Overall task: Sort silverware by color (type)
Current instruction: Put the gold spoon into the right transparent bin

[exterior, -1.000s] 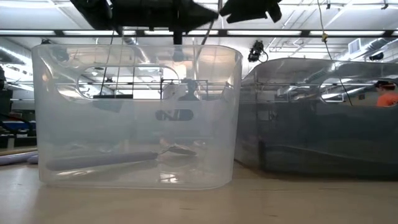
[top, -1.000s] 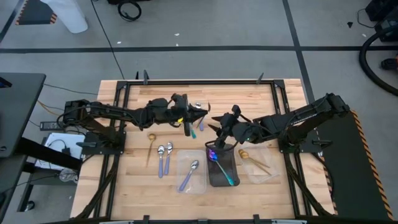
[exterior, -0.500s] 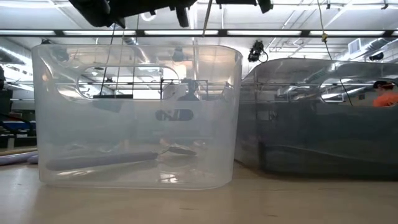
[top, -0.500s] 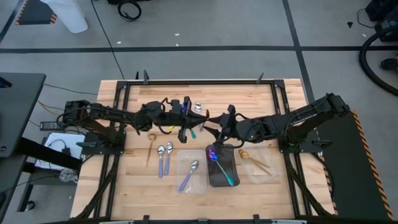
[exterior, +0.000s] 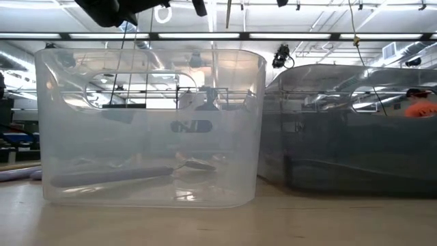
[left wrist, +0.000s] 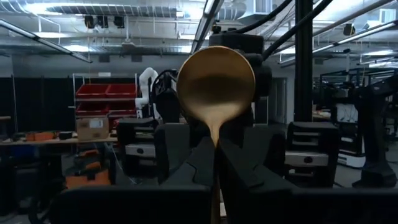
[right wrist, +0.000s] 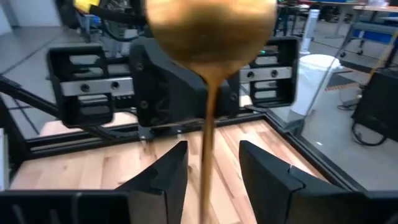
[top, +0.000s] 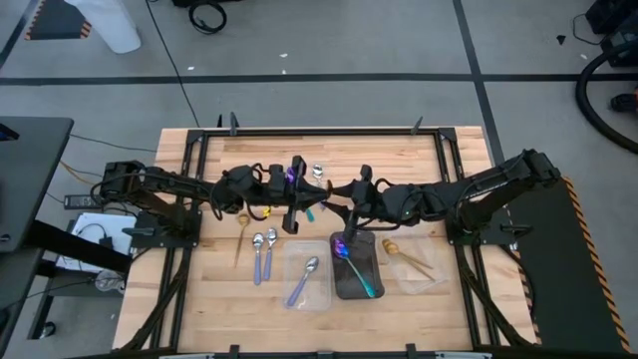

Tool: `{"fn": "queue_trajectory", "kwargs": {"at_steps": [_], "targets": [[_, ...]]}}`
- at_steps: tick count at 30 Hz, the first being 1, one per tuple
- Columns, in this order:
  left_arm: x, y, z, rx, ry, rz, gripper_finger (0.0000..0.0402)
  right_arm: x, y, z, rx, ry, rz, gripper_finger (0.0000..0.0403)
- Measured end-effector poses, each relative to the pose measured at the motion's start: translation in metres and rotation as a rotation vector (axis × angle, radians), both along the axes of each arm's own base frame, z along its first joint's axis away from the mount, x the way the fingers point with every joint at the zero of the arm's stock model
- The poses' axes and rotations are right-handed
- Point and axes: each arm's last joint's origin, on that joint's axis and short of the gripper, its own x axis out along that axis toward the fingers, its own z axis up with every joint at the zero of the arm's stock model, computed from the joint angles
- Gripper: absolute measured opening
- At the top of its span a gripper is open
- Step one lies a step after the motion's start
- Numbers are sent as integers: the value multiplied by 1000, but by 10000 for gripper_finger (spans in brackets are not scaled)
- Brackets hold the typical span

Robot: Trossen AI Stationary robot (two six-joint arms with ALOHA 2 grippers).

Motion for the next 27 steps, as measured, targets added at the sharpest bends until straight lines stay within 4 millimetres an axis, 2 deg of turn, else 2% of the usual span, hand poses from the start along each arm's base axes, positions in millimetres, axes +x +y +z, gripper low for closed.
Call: {"fn": "queue_trajectory", "kwargs": {"at_steps": [13, 20, 27], "targets": [[-1, -2, 2, 35, -23, 11, 17, 3, -7, 0, 15, -2, 62, 26], [0, -1, 0, 14, -2, 29, 34, 2, -7, -1, 30, 8, 64, 23], [2, 0, -6, -4, 65, 39, 123, 2, -7, -5, 52, 44, 57, 30]]}}
